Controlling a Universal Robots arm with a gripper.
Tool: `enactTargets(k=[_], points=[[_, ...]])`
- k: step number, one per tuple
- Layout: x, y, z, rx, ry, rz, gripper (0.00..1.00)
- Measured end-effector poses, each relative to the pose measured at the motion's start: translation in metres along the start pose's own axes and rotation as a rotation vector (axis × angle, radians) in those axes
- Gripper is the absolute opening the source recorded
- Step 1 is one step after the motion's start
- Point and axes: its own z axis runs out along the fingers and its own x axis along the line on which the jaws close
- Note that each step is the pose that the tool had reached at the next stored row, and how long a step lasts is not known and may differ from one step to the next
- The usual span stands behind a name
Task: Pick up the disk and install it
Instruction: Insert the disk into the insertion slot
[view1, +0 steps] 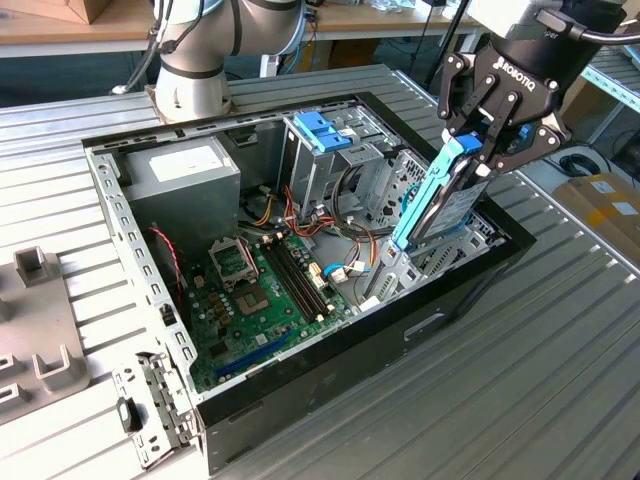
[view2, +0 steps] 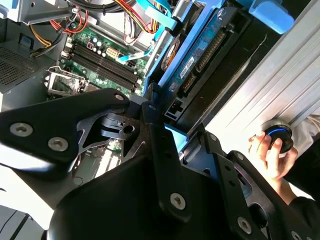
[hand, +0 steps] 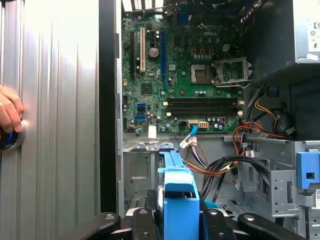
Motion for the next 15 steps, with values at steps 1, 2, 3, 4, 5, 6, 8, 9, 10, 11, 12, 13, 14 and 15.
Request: enactTargets(k=[1, 2, 3, 4, 5, 6, 8, 9, 10, 11, 12, 13, 14, 15], points=[[0.0000, 0.0000, 0.0004, 0.0000, 0.0000, 0.000, 0.37], [0.0000, 0.0000, 0.0010, 0.0000, -0.0001, 0.000, 0.37], [0.0000, -0.0001, 0.0013, 0.0000, 0.0000, 0.000, 0.37], [0.0000, -0.0001, 0.0015, 0.0000, 0.0001, 0.000, 0.37], [0.0000, -0.0001, 0.0014, 0.0000, 0.0003, 0.000, 0.37], [0.0000, -0.0001, 0.0015, 0.0000, 0.0002, 0.000, 0.37], [0.0000, -0.0001, 0.0016, 0.0000, 0.0000, 0.000, 0.37], [0.0000, -0.0001, 0.0017, 0.0000, 0.0000, 0.000, 0.37], [0.0000, -0.0001, 0.0017, 0.0000, 0.0000, 0.000, 0.37], [0.0000, -0.0001, 0.0017, 0.0000, 0.0001, 0.000, 0.37], [0.0000, -0.0001, 0.0017, 0.0000, 0.0000, 0.000, 0.37], [0.0000, -0.0001, 0.0019, 0.0001, -0.0003, 0.000, 0.37], [0.0000, -0.0001, 0.0019, 0.0001, -0.0003, 0.000, 0.38], [0.0000, -0.0001, 0.0019, 0.0000, -0.0002, 0.000, 0.38]])
